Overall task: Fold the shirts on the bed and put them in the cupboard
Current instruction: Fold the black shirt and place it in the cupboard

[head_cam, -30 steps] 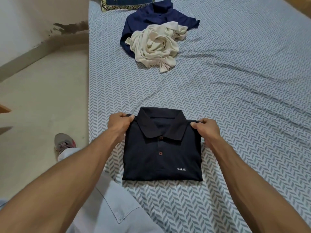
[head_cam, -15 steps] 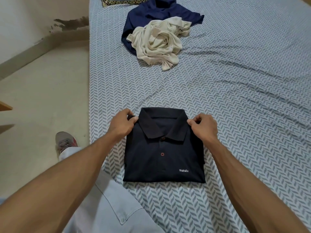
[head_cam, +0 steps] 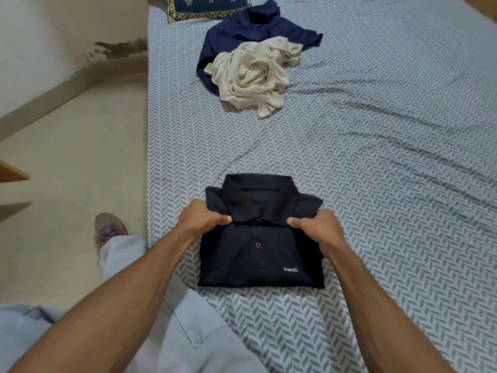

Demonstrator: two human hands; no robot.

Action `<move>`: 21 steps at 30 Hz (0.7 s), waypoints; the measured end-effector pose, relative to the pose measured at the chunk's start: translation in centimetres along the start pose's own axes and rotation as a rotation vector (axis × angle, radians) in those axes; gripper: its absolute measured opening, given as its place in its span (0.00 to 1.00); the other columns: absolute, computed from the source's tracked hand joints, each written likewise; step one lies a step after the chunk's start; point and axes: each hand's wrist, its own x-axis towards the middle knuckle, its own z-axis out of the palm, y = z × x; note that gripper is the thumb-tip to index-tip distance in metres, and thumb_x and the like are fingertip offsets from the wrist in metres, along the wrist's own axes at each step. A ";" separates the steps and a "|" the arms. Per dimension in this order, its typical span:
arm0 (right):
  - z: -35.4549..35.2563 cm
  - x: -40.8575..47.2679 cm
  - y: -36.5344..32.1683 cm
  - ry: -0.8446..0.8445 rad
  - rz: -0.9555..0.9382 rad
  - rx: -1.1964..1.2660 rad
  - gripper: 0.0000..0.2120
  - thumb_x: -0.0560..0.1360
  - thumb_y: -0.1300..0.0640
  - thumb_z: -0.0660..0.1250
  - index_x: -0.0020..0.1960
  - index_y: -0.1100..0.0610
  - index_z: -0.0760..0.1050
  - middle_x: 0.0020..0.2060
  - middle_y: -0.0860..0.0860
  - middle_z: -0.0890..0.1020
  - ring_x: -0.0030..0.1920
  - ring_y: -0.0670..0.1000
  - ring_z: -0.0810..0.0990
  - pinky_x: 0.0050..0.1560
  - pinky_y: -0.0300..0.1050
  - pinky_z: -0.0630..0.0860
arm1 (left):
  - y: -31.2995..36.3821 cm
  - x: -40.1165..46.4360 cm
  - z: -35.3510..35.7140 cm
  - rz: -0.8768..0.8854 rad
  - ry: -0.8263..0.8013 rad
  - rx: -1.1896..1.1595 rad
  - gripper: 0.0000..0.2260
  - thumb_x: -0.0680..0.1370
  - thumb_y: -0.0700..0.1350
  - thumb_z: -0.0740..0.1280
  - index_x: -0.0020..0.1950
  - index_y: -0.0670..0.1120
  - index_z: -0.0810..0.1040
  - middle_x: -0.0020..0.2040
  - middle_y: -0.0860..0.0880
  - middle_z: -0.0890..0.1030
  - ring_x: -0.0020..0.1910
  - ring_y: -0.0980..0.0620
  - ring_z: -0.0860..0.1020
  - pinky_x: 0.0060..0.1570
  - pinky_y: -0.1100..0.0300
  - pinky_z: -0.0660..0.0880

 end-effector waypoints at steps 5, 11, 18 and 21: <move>-0.3 -0.3 -0.4 -0.083 -0.091 0.167 0.16 0.68 0.52 0.80 0.50 0.54 0.76 0.46 0.49 0.84 0.48 0.52 0.83 0.55 0.54 0.81 | -0.1 -1.4 1.4 0.186 0.011 -0.249 0.12 0.70 0.44 0.78 0.52 0.49 0.83 0.45 0.52 0.86 0.45 0.52 0.84 0.45 0.56 0.82; -1.5 -1.7 -1.7 -0.326 -0.245 0.505 0.17 0.76 0.60 0.73 0.64 0.56 0.77 0.54 0.51 0.87 0.54 0.53 0.86 0.60 0.58 0.81 | -0.5 -2.7 -0.2 0.242 -0.183 -0.654 0.14 0.80 0.37 0.69 0.65 0.48 0.78 0.57 0.48 0.85 0.56 0.48 0.84 0.56 0.48 0.81; -2.6 -5.0 -5.3 -0.436 -0.351 0.529 0.16 0.78 0.62 0.72 0.65 0.55 0.77 0.55 0.51 0.86 0.55 0.54 0.86 0.58 0.56 0.81 | -0.9 -6.4 -5.5 0.295 -0.248 -0.766 0.20 0.79 0.28 0.63 0.66 0.47 0.77 0.58 0.43 0.85 0.57 0.42 0.83 0.50 0.48 0.81; -2.8 -7.2 -7.2 -0.525 -0.383 0.573 0.16 0.78 0.63 0.71 0.65 0.57 0.77 0.56 0.55 0.86 0.56 0.57 0.85 0.56 0.56 0.82 | -1.8 -8.7 -8.5 0.367 -0.225 -0.790 0.24 0.77 0.26 0.62 0.68 0.48 0.75 0.60 0.43 0.84 0.58 0.42 0.83 0.52 0.49 0.81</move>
